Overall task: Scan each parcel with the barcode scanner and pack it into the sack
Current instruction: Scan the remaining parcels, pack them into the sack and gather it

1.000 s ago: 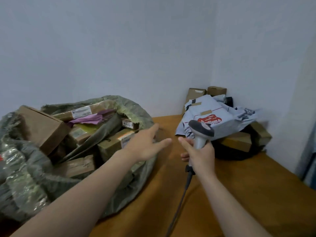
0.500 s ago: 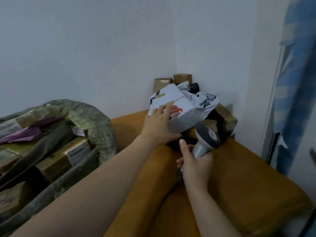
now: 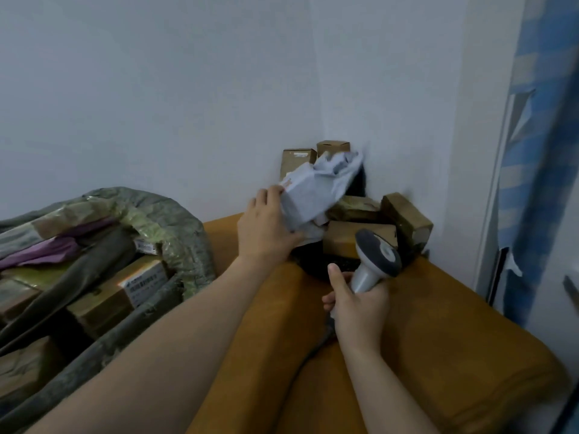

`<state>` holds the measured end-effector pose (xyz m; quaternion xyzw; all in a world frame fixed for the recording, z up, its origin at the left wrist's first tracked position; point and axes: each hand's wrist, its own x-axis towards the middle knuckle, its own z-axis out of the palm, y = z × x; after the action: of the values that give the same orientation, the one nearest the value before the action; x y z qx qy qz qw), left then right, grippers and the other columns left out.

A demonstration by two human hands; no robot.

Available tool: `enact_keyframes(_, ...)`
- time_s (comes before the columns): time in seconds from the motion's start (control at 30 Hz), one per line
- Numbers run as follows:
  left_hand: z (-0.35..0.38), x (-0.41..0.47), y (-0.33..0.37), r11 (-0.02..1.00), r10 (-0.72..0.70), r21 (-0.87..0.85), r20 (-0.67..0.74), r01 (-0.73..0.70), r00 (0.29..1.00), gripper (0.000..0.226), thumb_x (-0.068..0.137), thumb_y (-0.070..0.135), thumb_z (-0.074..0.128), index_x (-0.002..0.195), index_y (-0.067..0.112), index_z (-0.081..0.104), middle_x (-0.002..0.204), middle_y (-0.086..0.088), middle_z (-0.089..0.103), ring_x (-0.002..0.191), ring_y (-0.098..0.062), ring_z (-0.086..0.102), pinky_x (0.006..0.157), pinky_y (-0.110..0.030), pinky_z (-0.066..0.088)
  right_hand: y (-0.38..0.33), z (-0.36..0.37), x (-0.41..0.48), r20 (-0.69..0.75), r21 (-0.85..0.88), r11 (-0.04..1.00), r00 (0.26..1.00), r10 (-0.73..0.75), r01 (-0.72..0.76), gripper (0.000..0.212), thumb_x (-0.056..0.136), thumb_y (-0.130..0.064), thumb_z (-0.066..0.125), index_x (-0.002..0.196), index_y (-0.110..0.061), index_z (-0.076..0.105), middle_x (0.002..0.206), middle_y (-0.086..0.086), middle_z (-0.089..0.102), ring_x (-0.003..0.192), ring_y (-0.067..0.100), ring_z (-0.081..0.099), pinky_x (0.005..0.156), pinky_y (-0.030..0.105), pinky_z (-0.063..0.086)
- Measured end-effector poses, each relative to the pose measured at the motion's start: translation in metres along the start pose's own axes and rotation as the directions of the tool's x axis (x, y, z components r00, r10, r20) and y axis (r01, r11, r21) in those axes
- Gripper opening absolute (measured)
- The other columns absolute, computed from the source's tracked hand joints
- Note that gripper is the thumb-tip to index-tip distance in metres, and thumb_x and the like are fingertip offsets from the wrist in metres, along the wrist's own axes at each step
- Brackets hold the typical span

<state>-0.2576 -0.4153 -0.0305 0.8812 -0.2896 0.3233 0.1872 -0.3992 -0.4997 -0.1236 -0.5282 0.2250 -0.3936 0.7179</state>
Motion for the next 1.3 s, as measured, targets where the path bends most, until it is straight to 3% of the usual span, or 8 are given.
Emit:
enact_keyframes(0.17, -0.077, -0.004, -0.025, 0.942, -0.158, -0.325, -0.202, 0.086, 0.967, 0.075, 0.069, 0.034, 0.083, 0.136, 0.022, 0.051, 0.129, 0.003, 0.059, 0.117, -0.02, 0.055, 0.087, -0.035, 0.047, -0.014, 0.005, -0.011, 0.107, 0.0, 1.0, 0.994, -0.02, 0.021, 0.027, 0.085, -0.023, 0.083, 0.093, -0.003, 0.067, 0.067, 0.009, 0.071, 0.056, 0.015, 0.068, 0.053, 0.025, 0.055)
enact_keyframes(0.3, -0.132, -0.005, -0.041, 0.887, -0.201, -0.457, -0.263, 0.061, 0.944, 0.057, 0.074, 0.035, 0.075, 0.128, 0.033, 0.056, 0.12, 0.004, 0.061, 0.098, -0.015, 0.062, 0.082, -0.041, 0.056, -0.036, 0.019, -0.021, 0.189, -0.011, 0.994, 0.977, -0.102, 0.106, 0.028, 0.083, -0.023, 0.084, 0.101, -0.006, 0.07, 0.087, 0.012, 0.074, 0.067, 0.012, 0.07, 0.055, 0.018, 0.053)
enact_keyframes(0.47, -0.168, -0.015, -0.055, 0.86, -0.242, -0.497, -0.188, 0.12, 0.952, 0.046, 0.071, 0.047, 0.074, 0.116, 0.043, 0.063, 0.112, 0.003, 0.067, 0.088, -0.022, 0.068, 0.077, -0.048, 0.059, -0.067, 0.037, -0.033, 0.216, -0.022, 0.969, 0.947, -0.237, 0.248, 0.046, 0.078, -0.031, 0.088, 0.114, -0.015, 0.066, 0.101, 0.004, 0.073, 0.086, 0.011, 0.072, 0.071, 0.025, 0.062)
enact_keyframes(0.57, -0.177, -0.026, -0.06, 0.847, -0.259, -0.507, -0.127, 0.161, 0.958, 0.036, 0.076, 0.044, 0.081, 0.11, 0.039, 0.069, 0.108, 0.009, 0.069, 0.083, -0.018, 0.067, 0.078, -0.044, 0.059, -0.079, 0.04, -0.04, 0.242, -0.039, 0.957, 0.932, -0.27, 0.288, 0.072, 0.072, -0.038, 0.092, 0.132, -0.018, 0.058, 0.116, -0.012, 0.071, 0.102, -0.001, 0.068, 0.086, 0.024, 0.058)
enact_keyframes(0.67, -0.178, -0.039, -0.065, 0.814, -0.305, -0.548, -0.119, 0.194, 0.945, 0.032, 0.082, 0.04, 0.081, 0.109, 0.032, 0.066, 0.102, 0.012, 0.067, 0.081, -0.016, 0.067, 0.076, -0.044, 0.059, -0.075, 0.038, -0.044, 0.239, -0.092, 0.953, 0.936, -0.26, 0.288, 0.087, 0.066, -0.048, 0.092, 0.139, -0.024, 0.053, 0.13, -0.012, 0.066, 0.119, 0.005, 0.063, 0.1, 0.035, 0.055)
enact_keyframes(0.9, -0.169, -0.071, -0.066, 0.741, -0.47, -0.59, -0.115, 0.32, 0.875, 0.034, 0.085, 0.053, 0.07, 0.11, 0.038, 0.053, 0.097, -0.004, 0.067, 0.079, -0.021, 0.065, 0.076, -0.044, 0.057, -0.06, 0.028, -0.058, 0.201, -0.136, 0.957, 0.953, -0.225, 0.255, 0.077, 0.073, -0.031, 0.092, 0.138, -0.023, 0.052, 0.124, -0.007, 0.069, 0.113, 0.014, 0.067, 0.099, 0.046, 0.057)
enact_keyframes(1.07, -0.172, -0.074, -0.072, 0.679, -0.435, -0.682, -0.076, 0.272, 0.897, 0.027, 0.088, 0.04, 0.081, 0.109, 0.026, 0.073, 0.096, 0.007, 0.074, 0.074, 0.0, 0.065, 0.066, -0.019, 0.049, -0.07, 0.027, -0.055, 0.19, -0.132, 0.95, 0.948, -0.256, 0.283, 0.064, 0.079, -0.029, 0.088, 0.134, -0.023, 0.056, 0.122, -0.01, 0.067, 0.115, 0.012, 0.064, 0.103, 0.042, 0.054)
enact_keyframes(1.3, -0.179, -0.053, -0.068, 0.667, -0.316, -0.728, -0.088, 0.156, 0.945, 0.043, 0.082, 0.038, 0.087, 0.12, 0.021, 0.074, 0.11, 0.011, 0.074, 0.102, 0.0, 0.069, 0.08, -0.014, 0.054, -0.072, 0.031, -0.048, 0.261, -0.139, 0.955, 0.94, -0.222, 0.264, 0.062, 0.077, -0.036, 0.09, 0.129, -0.021, 0.06, 0.115, -0.011, 0.072, 0.107, 0.005, 0.068, 0.098, 0.038, 0.057)
